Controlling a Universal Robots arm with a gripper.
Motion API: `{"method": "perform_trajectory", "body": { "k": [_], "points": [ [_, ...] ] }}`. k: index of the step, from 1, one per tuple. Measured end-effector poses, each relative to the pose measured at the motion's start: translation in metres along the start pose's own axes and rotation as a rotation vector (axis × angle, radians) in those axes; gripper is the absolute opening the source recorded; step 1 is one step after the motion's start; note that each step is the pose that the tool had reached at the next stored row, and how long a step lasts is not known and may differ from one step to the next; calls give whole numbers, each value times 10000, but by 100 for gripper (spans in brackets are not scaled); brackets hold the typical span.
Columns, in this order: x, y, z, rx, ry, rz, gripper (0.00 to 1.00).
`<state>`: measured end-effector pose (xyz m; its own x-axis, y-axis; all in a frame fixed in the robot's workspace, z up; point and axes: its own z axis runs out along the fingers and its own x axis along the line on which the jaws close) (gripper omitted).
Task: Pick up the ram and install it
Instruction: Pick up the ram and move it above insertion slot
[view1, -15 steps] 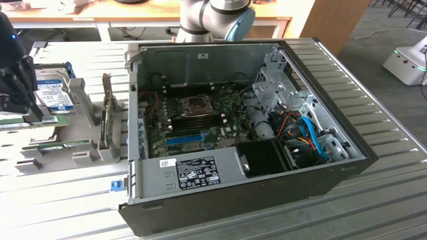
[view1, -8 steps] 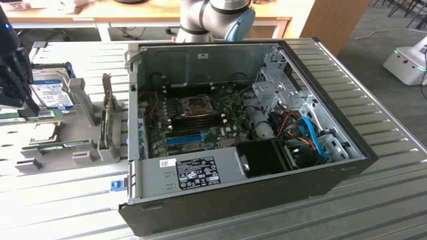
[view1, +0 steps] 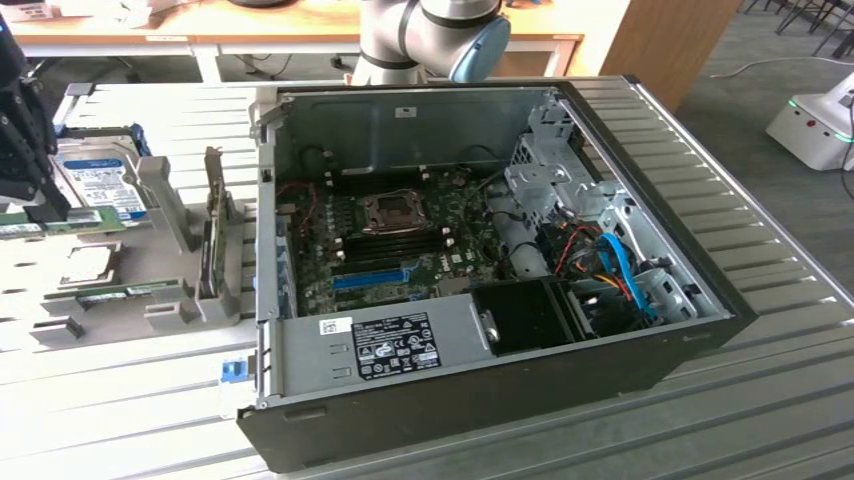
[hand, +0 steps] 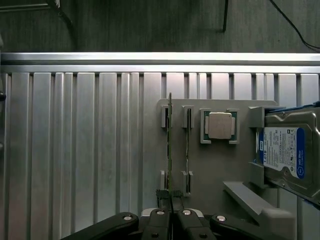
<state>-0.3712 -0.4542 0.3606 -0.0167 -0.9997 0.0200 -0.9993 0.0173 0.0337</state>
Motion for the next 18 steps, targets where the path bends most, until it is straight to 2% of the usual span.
{"method": "perform_trajectory", "body": {
  "k": [18],
  "points": [
    [6, 10, -292, 0, 0, 0, 12]
  ]
}}
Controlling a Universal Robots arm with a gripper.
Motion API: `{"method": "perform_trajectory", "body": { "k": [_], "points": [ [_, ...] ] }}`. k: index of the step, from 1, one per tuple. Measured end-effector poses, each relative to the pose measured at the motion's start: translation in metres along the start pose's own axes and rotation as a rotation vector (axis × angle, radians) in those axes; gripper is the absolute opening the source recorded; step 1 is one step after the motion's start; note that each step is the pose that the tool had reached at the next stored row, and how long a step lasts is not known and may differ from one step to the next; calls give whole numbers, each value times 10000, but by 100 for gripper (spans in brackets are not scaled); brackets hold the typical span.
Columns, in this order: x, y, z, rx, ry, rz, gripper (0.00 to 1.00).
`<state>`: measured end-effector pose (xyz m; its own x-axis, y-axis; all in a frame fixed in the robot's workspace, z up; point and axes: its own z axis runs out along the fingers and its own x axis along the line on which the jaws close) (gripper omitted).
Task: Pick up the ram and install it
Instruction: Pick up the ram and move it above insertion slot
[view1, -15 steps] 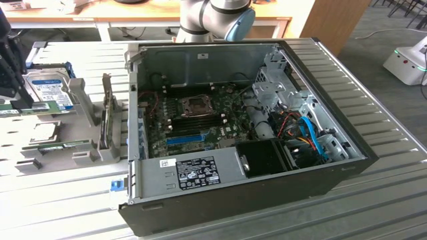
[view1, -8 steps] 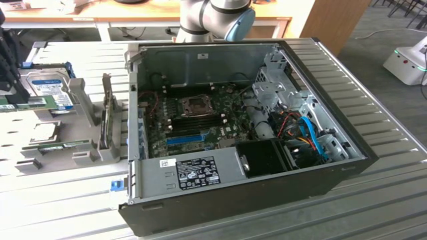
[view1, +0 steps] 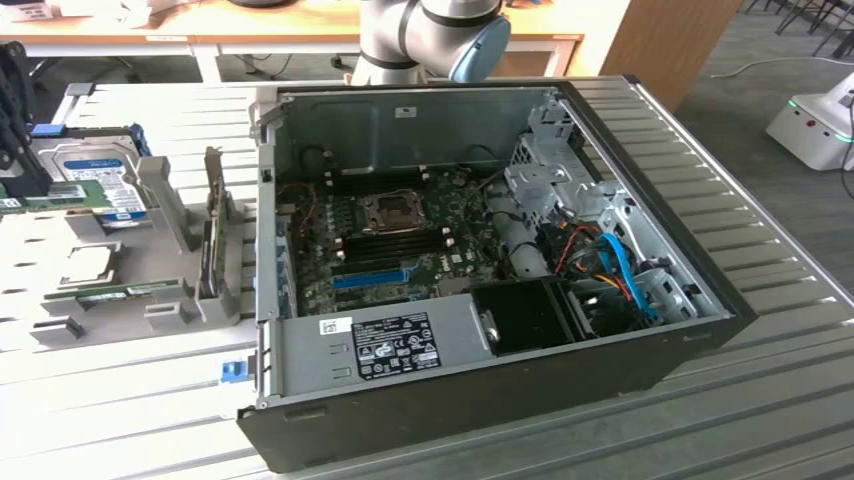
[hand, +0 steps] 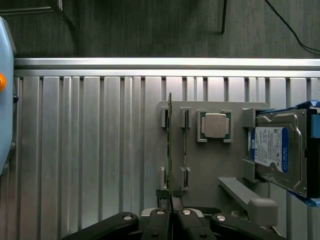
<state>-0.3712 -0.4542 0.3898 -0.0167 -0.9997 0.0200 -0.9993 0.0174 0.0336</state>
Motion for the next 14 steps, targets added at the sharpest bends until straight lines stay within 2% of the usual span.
{"method": "perform_trajectory", "body": {
  "k": [7, 14],
  "points": [
    [2, 3, -74, 1, -1, -1, 12],
    [2, -6, -77, -2, 1, -2, 12]
  ]
}}
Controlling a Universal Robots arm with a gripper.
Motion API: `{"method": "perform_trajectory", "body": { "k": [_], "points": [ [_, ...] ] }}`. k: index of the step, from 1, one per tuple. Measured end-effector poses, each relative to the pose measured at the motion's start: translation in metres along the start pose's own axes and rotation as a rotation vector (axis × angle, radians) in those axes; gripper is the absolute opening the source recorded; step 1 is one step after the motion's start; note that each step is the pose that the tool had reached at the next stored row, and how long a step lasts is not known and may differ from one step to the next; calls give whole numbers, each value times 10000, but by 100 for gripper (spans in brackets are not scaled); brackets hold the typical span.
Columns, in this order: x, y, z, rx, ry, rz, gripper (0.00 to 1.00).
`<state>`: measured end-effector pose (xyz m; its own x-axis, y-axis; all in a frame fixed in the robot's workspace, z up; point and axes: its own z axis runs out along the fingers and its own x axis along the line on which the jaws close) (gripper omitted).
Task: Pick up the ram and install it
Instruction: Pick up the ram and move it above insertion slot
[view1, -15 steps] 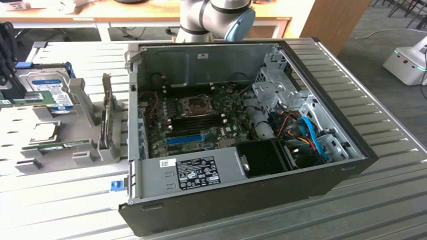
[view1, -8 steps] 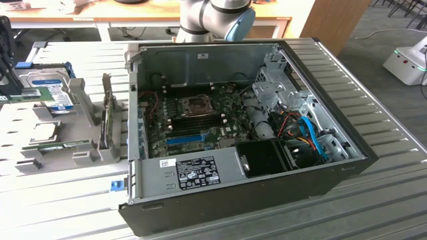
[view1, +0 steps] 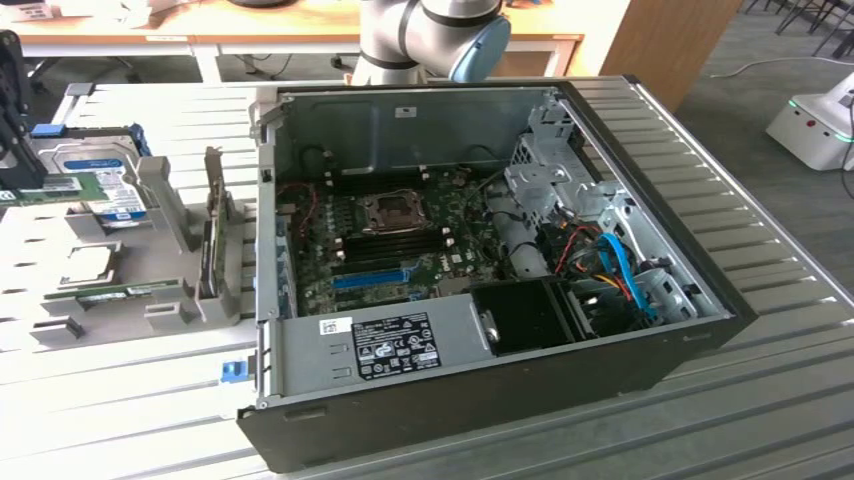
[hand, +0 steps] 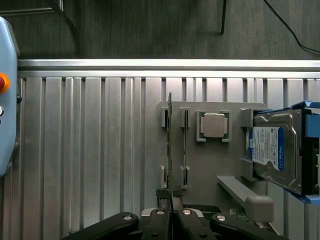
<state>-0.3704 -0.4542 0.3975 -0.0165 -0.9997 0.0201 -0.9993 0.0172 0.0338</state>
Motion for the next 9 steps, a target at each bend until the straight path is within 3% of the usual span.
{"method": "perform_trajectory", "body": {
  "k": [9],
  "points": [
    [-3, -158, -4, 3, -2, -7, 12]
  ]
}}
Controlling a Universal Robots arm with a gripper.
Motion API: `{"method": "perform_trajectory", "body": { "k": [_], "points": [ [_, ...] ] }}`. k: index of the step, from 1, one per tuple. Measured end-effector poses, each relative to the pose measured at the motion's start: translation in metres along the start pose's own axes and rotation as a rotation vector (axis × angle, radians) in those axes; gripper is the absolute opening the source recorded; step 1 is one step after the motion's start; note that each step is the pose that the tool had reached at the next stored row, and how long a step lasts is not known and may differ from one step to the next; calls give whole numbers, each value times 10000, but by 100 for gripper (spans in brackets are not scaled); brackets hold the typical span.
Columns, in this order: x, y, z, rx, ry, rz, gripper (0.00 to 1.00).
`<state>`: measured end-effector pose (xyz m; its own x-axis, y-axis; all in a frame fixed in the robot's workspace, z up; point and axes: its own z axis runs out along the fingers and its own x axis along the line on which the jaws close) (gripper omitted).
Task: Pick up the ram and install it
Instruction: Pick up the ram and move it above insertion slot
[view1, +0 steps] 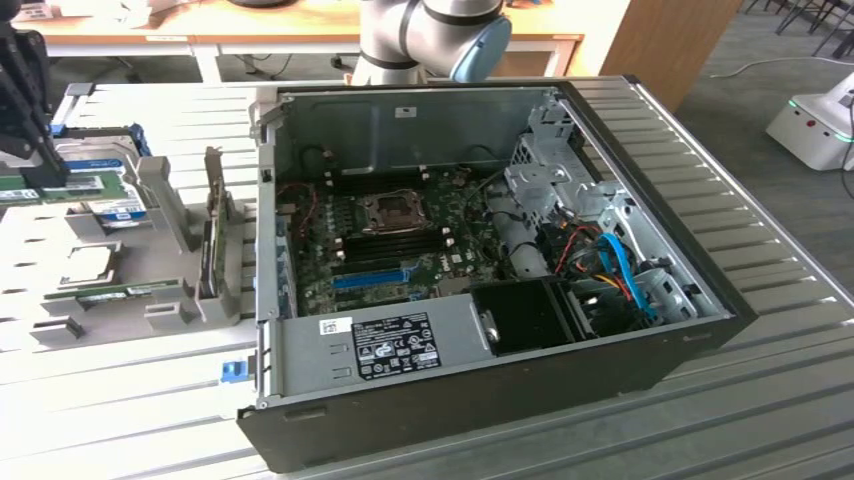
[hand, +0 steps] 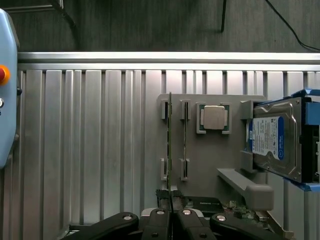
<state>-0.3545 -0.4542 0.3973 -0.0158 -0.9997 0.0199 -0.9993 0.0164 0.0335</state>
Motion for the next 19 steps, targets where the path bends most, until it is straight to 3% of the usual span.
{"method": "perform_trajectory", "body": {
  "k": [19],
  "points": [
    [-8, -530, -19, -1, 2, -42, 12]
  ]
}}
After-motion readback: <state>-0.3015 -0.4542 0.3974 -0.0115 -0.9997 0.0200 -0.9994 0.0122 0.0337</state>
